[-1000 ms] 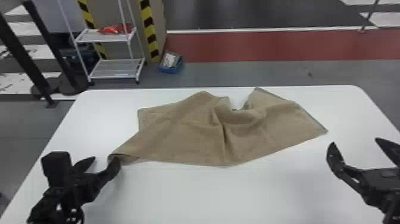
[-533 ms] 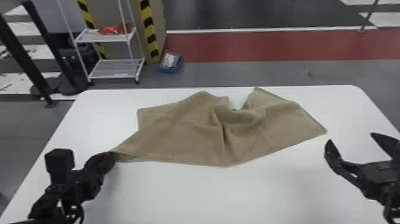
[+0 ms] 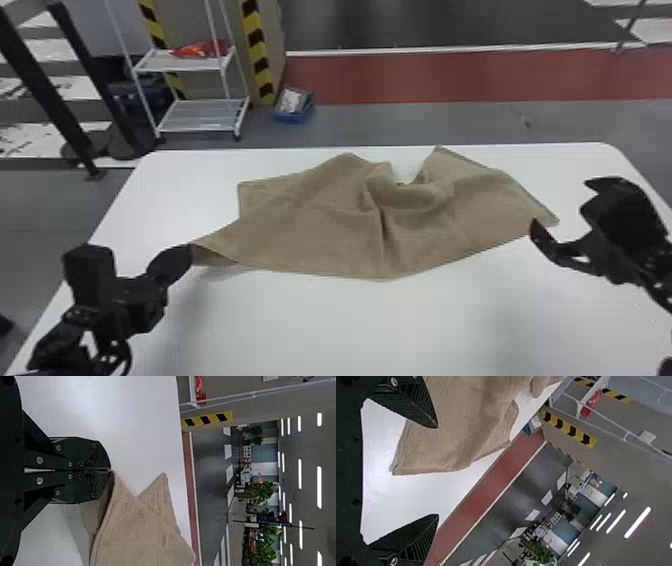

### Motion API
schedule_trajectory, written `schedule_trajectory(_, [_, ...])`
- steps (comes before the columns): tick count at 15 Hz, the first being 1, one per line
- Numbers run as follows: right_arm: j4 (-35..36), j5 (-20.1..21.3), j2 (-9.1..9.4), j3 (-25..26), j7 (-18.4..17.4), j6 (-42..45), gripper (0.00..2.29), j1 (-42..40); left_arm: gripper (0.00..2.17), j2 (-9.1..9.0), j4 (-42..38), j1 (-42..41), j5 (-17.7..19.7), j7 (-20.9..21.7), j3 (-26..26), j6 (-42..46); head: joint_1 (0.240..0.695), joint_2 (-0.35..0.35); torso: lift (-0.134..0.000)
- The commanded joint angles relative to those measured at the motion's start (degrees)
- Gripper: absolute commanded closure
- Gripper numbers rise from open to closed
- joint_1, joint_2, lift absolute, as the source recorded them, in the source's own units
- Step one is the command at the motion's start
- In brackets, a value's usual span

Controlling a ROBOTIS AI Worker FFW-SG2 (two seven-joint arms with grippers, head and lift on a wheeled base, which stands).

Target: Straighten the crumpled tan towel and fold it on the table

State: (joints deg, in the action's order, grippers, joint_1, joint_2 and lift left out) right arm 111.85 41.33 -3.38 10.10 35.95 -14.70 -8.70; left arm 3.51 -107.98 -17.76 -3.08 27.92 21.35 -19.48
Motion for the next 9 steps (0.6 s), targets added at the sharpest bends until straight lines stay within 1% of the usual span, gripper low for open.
schedule_trajectory(1, [-2.96,6.92,-3.30,-0.08,5.01,-0.38,0.08,3.77,2.15,-0.09,-2.67,-1.14,-1.58,1.35,0.45,1.76,0.695,0.084,-0.123])
schedule_trajectory(2, [-4.19,9.21,-4.45,-0.08,7.56,-0.03,0.09,4.48,2.15,-0.09,-3.64,-1.49,-2.72,1.79,0.45,2.29,0.695,0.071,-0.123])
schedule_trajectory(3, [-5.33,12.02,-5.85,-0.16,9.14,1.38,0.10,4.21,2.15,-0.17,-4.60,-1.93,-3.86,1.87,0.54,2.46,0.695,0.062,-0.123])
schedule_trajectory(4, [-6.82,15.97,-7.43,-0.69,9.49,4.19,0.10,3.60,2.15,-0.26,-5.22,-2.19,-3.95,2.23,0.89,2.46,0.695,0.055,-0.123])
schedule_trajectory(5, [-8.40,18.08,-8.75,-1.13,9.58,4.72,0.11,3.60,2.15,-0.44,-5.39,-2.28,-3.95,2.58,1.15,2.46,0.695,0.045,-0.123])
schedule_trajectory(6, [-9.64,17.91,-10.16,-1.22,9.58,4.72,0.12,3.86,2.15,-0.53,-5.31,-2.28,-3.95,2.84,1.15,2.46,0.695,0.037,-0.123])
schedule_trajectory(7, [-10.87,17.73,-10.86,-1.31,9.41,4.72,0.15,4.48,2.15,-0.79,-5.31,-2.37,-3.95,3.11,1.15,2.46,0.695,0.028,-0.123])
schedule_trajectory(8, [-12.36,17.56,-11.21,-1.92,9.41,4.54,0.19,5.80,2.15,-1.05,-5.39,-2.37,-3.95,3.28,1.15,2.46,0.695,0.010,-0.123])
schedule_trajectory(9, [-14.29,17.29,-11.13,-2.10,9.14,4.54,0.22,7.64,2.15,-1.32,-5.66,-2.54,-4.48,3.46,0.98,2.46,0.695,0.002,-0.123])
